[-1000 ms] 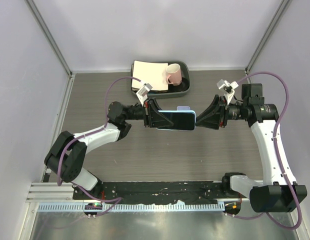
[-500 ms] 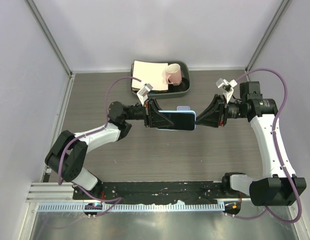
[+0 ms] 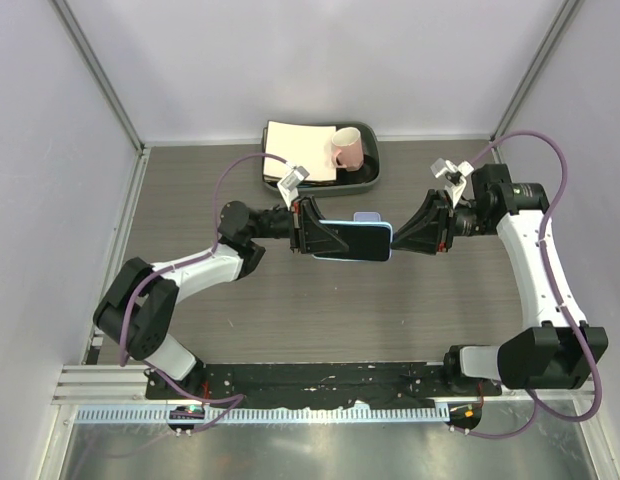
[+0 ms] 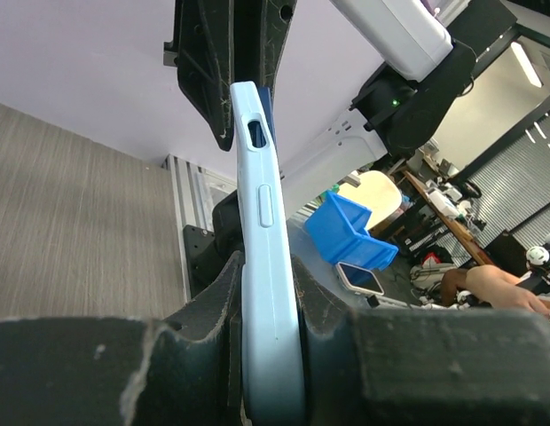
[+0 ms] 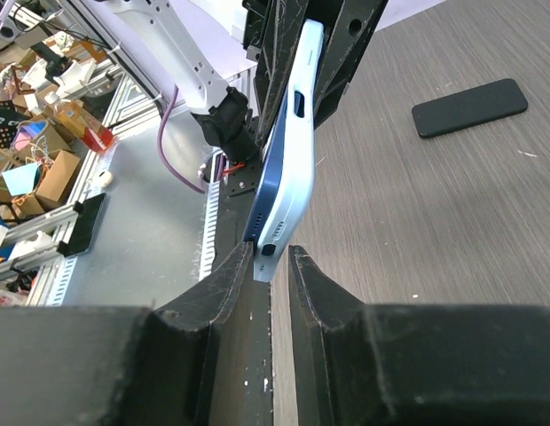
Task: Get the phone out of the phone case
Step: Remove the phone case from the phone.
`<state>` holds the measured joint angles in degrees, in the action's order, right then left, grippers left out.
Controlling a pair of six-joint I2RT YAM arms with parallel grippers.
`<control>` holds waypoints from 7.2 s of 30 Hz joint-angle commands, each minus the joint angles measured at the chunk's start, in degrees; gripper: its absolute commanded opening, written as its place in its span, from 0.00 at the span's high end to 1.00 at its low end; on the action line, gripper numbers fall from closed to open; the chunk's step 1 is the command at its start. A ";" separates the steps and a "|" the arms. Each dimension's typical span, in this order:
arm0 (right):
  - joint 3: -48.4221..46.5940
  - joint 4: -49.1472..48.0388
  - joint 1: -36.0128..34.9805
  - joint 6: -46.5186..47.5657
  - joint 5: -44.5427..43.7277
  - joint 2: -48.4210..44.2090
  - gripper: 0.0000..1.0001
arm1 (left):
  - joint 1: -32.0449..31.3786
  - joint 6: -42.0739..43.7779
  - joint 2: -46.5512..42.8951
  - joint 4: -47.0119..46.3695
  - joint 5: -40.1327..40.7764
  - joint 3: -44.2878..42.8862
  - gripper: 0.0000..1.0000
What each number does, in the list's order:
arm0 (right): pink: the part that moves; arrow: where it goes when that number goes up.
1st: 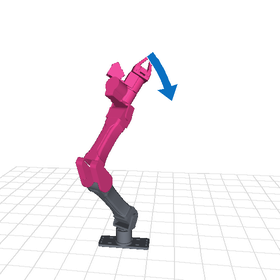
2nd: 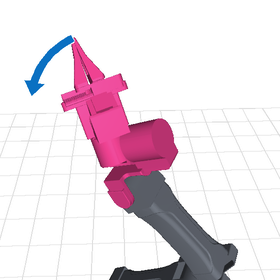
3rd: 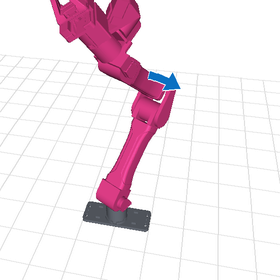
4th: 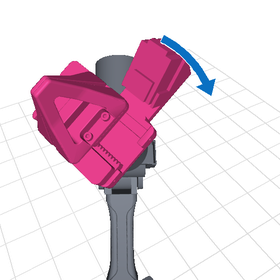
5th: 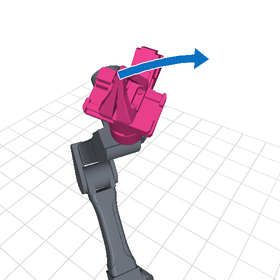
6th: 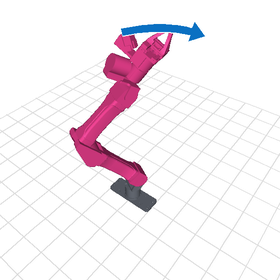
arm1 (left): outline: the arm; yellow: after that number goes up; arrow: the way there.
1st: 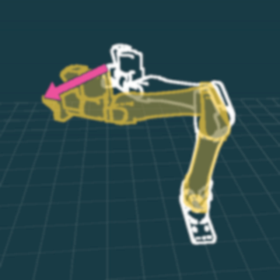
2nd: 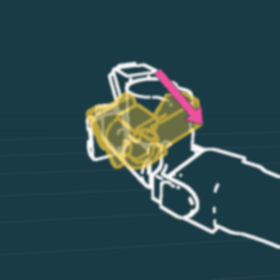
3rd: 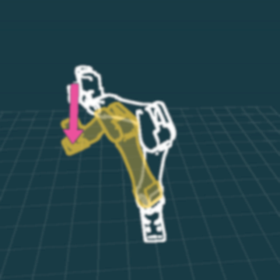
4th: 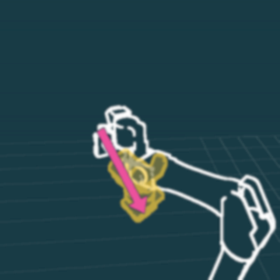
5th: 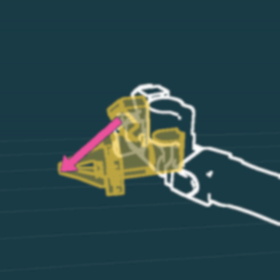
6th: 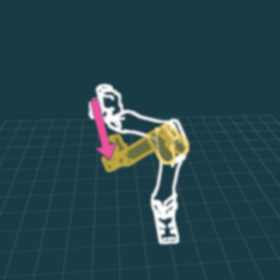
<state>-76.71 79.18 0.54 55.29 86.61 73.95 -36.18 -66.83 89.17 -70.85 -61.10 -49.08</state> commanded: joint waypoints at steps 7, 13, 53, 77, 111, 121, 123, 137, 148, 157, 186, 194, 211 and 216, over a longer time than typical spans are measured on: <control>-2.04 7.40 -0.54 12.74 1.46 4.00 0.74 | -4.86 -5.33 -2.42 -13.17 -0.68 -4.97 1.00; -2.04 7.40 0.08 12.12 1.55 6.37 0.73 | -5.48 -6.39 -3.21 -14.84 -1.04 -5.59 1.00; -0.64 7.31 -0.54 11.95 1.46 14.90 0.55 | -11.10 -9.20 -3.47 -16.87 -2.88 -10.68 1.00; -2.83 7.48 1.22 19.77 1.19 14.82 0.56 | -15.49 -13.15 0.13 -17.74 1.77 -11.47 1.00; 1.30 7.48 0.70 5.36 1.46 7.69 0.45 | -1.79 -0.33 -1.45 -14.32 -0.69 -17.63 1.00; -0.98 7.57 -2.88 3.78 1.46 10.33 0.46 | -0.03 3.54 0.57 -12.03 1.33 -16.05 1.00; -2.91 7.48 -3.35 2.46 1.46 11.82 0.47 | -0.03 3.98 1.01 -11.60 1.95 -15.61 1.00; -9.07 7.48 -3.70 -0.44 1.46 15.08 0.78 | 0.06 7.41 1.89 -5.53 13.28 -6.22 1.00; -10.48 7.57 -4.14 -2.20 1.55 19.73 0.83 | 0.06 4.86 1.80 -5.88 20.67 -2.34 1.00; -11.89 7.48 -5.37 -5.54 1.55 21.41 0.99 | 0.41 6.09 4.79 -3.16 24.01 1.00 0.70; -5.91 7.39 -4.93 -3.35 1.46 25.98 0.99 | 8.49 19.70 3.92 3.43 21.20 3.29 0.00; -3.98 7.40 -5.02 -0.62 1.37 25.10 0.99 | 10.87 36.14 -3.29 22.40 17.95 0.83 0.00; -0.11 7.40 -4.84 0.26 1.19 15.08 0.99 | 10.35 64.70 -13.58 62.40 8.81 -11.64 0.00; 2.96 4.58 -4.23 -1.41 1.11 14.81 0.99 | 6.75 84.26 -11.39 83.01 14.76 -22.78 0.00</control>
<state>-75.72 76.77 -4.32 54.41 82.19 90.21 -26.52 0.12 77.41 -4.58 -49.67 -63.77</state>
